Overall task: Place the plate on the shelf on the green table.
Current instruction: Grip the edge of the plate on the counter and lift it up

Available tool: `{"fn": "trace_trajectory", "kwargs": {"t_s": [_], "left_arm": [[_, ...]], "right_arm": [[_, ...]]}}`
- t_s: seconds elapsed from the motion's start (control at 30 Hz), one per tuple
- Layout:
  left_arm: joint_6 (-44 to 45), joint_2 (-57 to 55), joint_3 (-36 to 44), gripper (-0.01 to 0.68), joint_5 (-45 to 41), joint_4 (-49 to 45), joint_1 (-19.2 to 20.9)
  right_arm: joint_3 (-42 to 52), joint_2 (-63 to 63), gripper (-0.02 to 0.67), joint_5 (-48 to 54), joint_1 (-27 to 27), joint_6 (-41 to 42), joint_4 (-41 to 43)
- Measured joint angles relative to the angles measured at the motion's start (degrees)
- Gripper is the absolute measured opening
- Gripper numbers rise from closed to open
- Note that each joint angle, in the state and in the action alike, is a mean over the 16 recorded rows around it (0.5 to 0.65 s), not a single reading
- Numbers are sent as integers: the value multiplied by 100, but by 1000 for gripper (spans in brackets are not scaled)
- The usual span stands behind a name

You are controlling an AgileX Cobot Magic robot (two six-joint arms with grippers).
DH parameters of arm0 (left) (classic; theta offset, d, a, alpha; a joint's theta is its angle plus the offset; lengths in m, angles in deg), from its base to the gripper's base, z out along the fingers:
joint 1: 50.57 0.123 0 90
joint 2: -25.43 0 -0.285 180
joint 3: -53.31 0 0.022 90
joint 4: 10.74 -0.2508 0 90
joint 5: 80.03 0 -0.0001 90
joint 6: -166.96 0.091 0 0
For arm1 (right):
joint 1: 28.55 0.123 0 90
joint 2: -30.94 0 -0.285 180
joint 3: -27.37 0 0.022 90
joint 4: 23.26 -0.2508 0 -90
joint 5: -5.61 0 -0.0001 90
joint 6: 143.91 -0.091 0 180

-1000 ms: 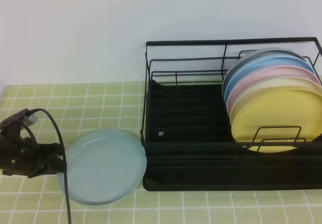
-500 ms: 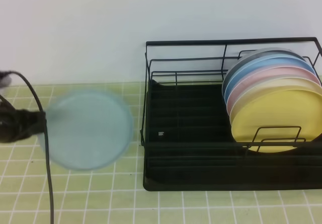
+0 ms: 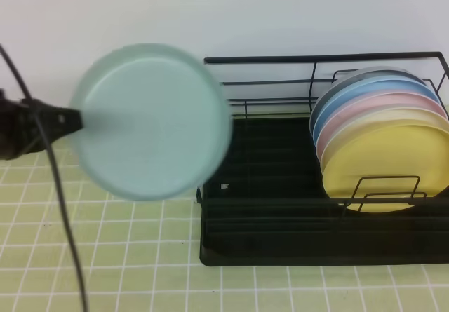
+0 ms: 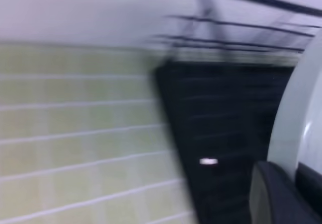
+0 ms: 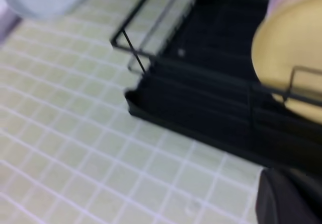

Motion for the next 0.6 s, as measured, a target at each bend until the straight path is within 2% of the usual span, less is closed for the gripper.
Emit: {"fn": "trace_trajectory", "kwargs": {"t_s": [0.13, 0.4, 0.6], "left_arm": [[47, 280, 1, 0, -17, 198, -501], [-37, 532, 4, 0, 475, 265, -1806], [-102, 551, 4, 0, 899, 261, -2573]], "right_arm": [[0, -47, 120, -215, 0, 119, -343], [0, -523, 306, -513, 0, 431, -1162], [0, -1216, 381, -573, 0, 1150, -2105]]}}
